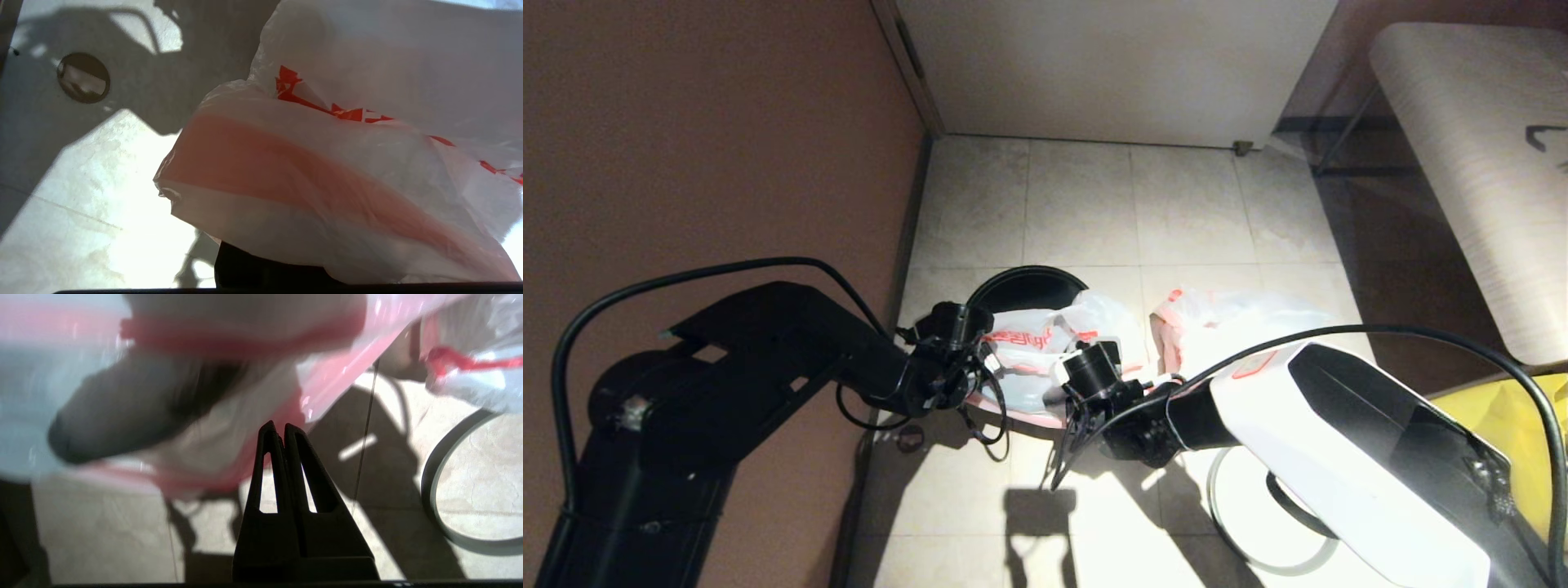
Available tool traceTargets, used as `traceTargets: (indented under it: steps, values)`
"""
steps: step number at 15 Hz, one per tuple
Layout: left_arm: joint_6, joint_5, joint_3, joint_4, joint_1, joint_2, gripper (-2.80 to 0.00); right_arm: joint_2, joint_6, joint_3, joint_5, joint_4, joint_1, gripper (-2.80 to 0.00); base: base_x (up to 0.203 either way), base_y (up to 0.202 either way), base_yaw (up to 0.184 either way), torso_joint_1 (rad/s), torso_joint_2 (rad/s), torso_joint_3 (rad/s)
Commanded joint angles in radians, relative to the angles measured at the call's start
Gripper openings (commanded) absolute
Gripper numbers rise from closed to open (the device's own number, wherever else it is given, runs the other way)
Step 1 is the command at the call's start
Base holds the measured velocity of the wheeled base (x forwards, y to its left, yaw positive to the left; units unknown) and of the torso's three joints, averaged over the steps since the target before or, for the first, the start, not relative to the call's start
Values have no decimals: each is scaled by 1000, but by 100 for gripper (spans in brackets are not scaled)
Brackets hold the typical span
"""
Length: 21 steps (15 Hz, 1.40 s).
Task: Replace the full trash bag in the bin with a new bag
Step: Put the new garbage bag on the trash can
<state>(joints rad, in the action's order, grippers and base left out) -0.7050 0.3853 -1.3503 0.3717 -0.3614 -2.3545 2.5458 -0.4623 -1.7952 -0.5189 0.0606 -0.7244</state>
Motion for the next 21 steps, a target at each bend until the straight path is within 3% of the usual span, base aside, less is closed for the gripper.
traceTargets:
  steps: [1,4,13,21]
  values:
    - [-5,3,20,3,-10,0,-280,47,8,-59,-12,-1,51,-280,0,0,0,0,0,0]
    - [-7,3,28,3,-17,3,-280,16,13,-59,-13,0,117,-280,0,0,0,0,0,0]
    - [-7,3,46,3,-44,3,-280,-65,22,-98,-10,-4,184,-280,0,0,0,0,0,0]
    - [-3,3,63,7,-100,4,-280,-64,28,-118,-4,1,189,-280,0,0,0,0,0,0]
